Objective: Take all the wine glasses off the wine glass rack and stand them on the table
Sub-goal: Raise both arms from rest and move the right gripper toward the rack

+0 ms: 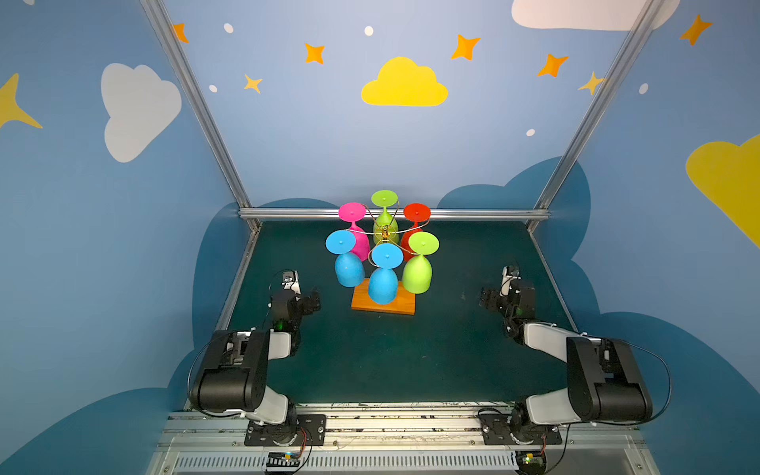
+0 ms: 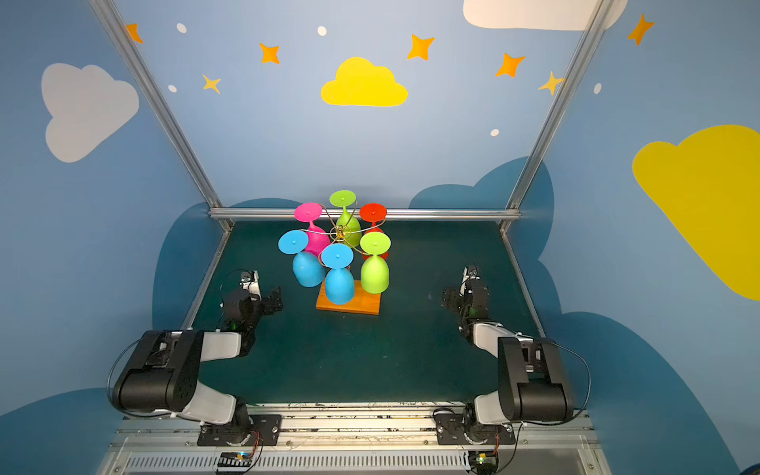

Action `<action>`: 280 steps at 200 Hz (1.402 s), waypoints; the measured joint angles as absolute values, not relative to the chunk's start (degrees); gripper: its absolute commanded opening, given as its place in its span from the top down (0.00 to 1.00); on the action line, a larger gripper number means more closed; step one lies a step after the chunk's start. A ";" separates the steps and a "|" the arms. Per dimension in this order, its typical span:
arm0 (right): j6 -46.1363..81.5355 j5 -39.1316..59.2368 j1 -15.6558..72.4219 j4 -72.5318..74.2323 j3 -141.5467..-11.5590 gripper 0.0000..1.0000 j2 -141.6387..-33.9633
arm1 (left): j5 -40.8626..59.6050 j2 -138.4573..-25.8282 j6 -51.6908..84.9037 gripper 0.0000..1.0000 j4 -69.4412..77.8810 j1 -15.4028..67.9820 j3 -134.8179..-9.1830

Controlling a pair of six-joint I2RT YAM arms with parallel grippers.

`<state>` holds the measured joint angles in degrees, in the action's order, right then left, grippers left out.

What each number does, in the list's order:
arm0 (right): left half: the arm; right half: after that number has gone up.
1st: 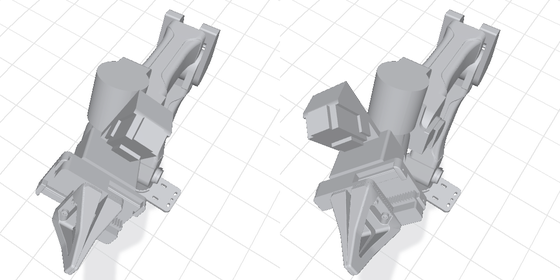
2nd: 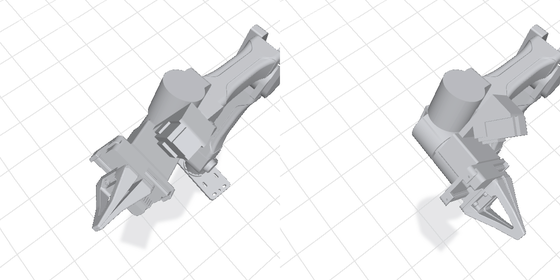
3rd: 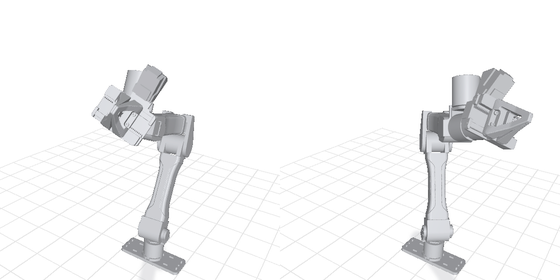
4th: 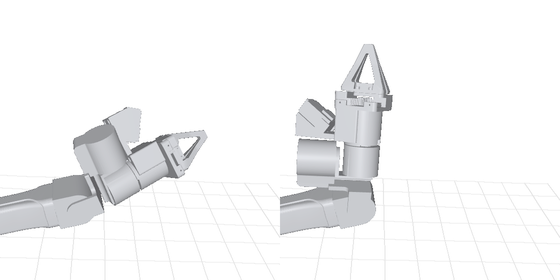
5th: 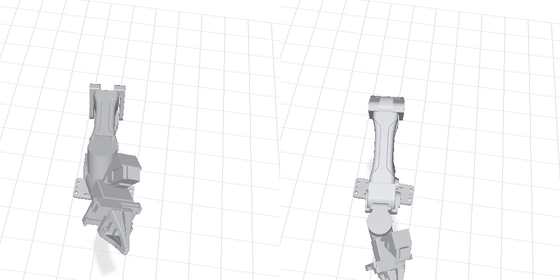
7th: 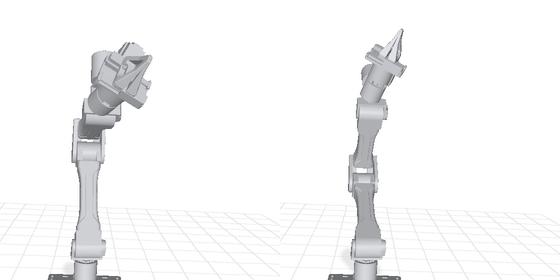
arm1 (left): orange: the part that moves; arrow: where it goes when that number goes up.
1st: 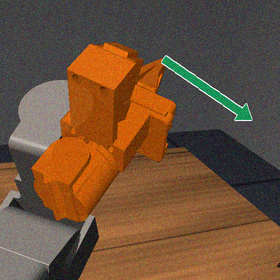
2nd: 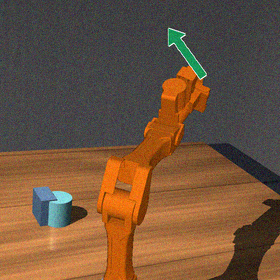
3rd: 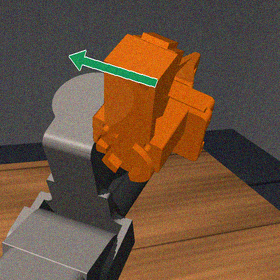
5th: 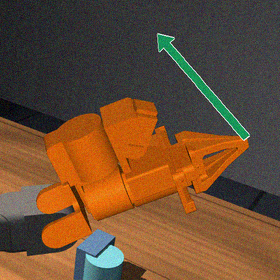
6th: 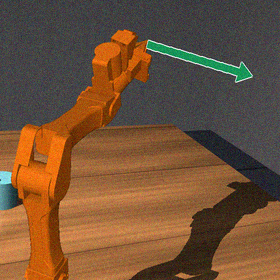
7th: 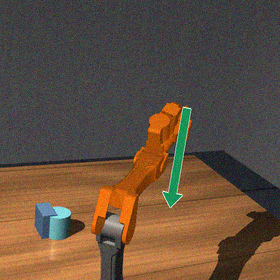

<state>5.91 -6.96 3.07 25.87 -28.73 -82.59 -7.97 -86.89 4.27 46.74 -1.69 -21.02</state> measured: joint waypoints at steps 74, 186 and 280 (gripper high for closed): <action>5.91 -6.94 3.05 25.87 -28.73 0.05 -82.59 | -8.03 -86.89 4.25 0.00 46.72 -1.69 -21.02; 5.91 -7.22 3.16 25.52 -28.82 0.05 -82.56 | -7.27 -86.70 4.19 0.00 46.92 -1.98 -20.99; 23.51 7.09 1.61 -3.38 -47.29 0.05 -58.43 | -4.16 -41.08 20.71 0.00 18.41 -1.06 -29.98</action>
<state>23.51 7.09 1.61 -3.38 -47.29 -58.43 -4.16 -41.08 20.71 18.41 -1.06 -29.98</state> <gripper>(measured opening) 0.964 0.996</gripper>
